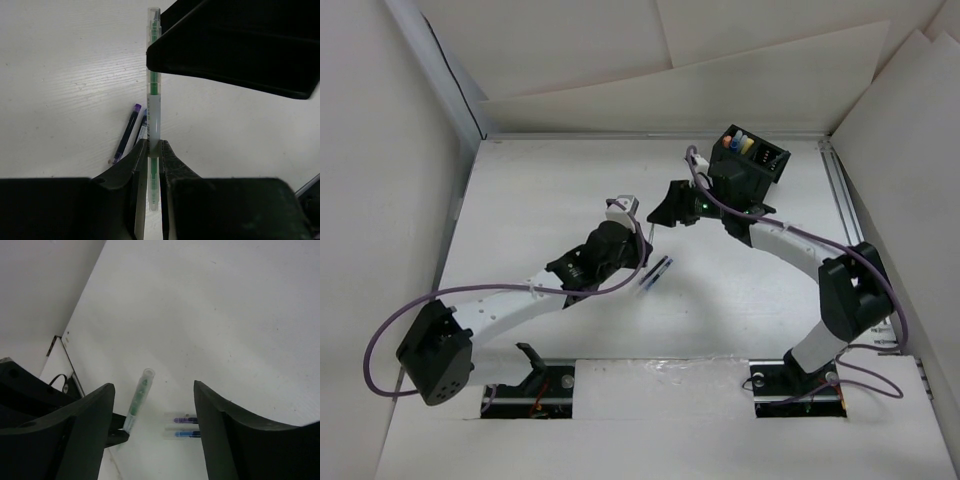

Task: Sort the stationery into containers
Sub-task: Pick up the pen from the center of the board, then place the pen in the storage box.

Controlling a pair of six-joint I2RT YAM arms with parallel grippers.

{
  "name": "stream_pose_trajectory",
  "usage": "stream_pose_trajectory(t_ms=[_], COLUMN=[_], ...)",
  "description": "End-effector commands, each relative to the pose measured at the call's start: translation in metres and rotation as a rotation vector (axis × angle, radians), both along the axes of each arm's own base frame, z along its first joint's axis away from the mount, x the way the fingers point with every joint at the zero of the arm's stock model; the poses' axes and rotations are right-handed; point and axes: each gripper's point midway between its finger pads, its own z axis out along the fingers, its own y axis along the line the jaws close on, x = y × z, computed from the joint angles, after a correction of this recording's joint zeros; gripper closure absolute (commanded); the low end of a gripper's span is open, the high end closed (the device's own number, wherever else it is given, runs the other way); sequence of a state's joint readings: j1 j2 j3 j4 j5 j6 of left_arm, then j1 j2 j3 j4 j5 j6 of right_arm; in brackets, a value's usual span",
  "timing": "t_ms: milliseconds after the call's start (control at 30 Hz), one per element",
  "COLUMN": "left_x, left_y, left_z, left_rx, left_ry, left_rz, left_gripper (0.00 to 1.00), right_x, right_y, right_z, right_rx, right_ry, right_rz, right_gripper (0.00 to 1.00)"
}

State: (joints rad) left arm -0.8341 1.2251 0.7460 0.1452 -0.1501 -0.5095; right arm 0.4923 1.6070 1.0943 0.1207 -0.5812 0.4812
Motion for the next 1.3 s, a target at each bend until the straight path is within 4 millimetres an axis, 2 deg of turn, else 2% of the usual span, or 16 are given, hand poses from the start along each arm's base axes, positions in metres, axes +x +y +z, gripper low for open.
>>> stream_pose_trajectory(t_ms=[0, 300, 467, 567, 667, 733, 800, 900, 933, 967, 1033, 1067, 1133, 1167, 1200, 1267], left_x=[0.000, -0.001, -0.001, 0.000, 0.000, 0.000, -0.001, -0.004, -0.005, -0.006, -0.008, -0.009, -0.010, -0.010, -0.012, -0.014], left_y=[-0.004, -0.007, -0.009, -0.008, -0.008, -0.006, -0.002, 0.004, 0.005, 0.007, 0.008, 0.010, 0.011, 0.009, 0.007, 0.007], left_z=[0.024, 0.023, 0.020, 0.020, 0.020, 0.028, 0.024, 0.027, 0.032, 0.030, 0.025, 0.020, 0.001, -0.006, -0.010, -0.021], left_rx=[-0.057, -0.063, -0.059, -0.056, -0.056, -0.069, -0.058, -0.066, -0.077, -0.076, -0.067, -0.059, -0.014, -0.001, 0.003, 0.027], left_ry=[-0.068, -0.062, -0.053, -0.056, -0.056, -0.073, -0.069, -0.081, -0.092, -0.091, -0.082, -0.075, -0.045, -0.028, -0.016, 0.001], left_rz=[-0.020, -0.037, -0.046, -0.037, -0.037, -0.029, -0.019, -0.010, -0.010, -0.010, -0.010, -0.011, -0.015, -0.023, -0.036, -0.048], left_gripper=[0.96, 0.96, 0.96, 0.89, 0.69, 0.63, 0.60, 0.57, 0.57, 0.57, 0.57, 0.57, 0.57, 0.57, 0.57, 0.57], right_x=[0.006, 0.002, 0.001, 0.004, 0.011, 0.022, 0.038, 0.064, 0.082, 0.092, 0.109, 0.128, 0.145, 0.160, 0.165, 0.173], right_y=[0.008, 0.021, 0.022, 0.021, 0.016, 0.010, -0.003, -0.030, -0.051, -0.064, -0.094, -0.129, -0.170, -0.210, -0.230, -0.266], right_z=[0.015, 0.009, 0.011, 0.010, 0.010, 0.022, 0.033, 0.049, 0.054, 0.069, 0.080, 0.089, 0.107, 0.112, 0.127, 0.138], right_rx=[0.029, 0.046, 0.057, 0.051, 0.046, 0.051, 0.054, 0.065, 0.060, 0.065, 0.050, 0.033, -0.015, -0.047, -0.059, -0.088], right_ry=[-0.067, -0.046, -0.044, -0.048, -0.045, -0.078, -0.106, -0.137, -0.152, -0.175, -0.195, -0.219, -0.262, -0.275, -0.314, -0.346], right_rz=[0.022, 0.062, 0.068, 0.051, 0.012, -0.032, -0.091, -0.165, -0.235, -0.274, -0.359, -0.484, -0.616, -0.761, -0.835, -0.957], right_gripper=[0.30, 0.68, 0.83, 0.87, 0.88, 0.89, 0.89, 0.89, 0.89, 0.89, 0.89, 0.89, 0.89, 0.89, 0.89, 0.89])
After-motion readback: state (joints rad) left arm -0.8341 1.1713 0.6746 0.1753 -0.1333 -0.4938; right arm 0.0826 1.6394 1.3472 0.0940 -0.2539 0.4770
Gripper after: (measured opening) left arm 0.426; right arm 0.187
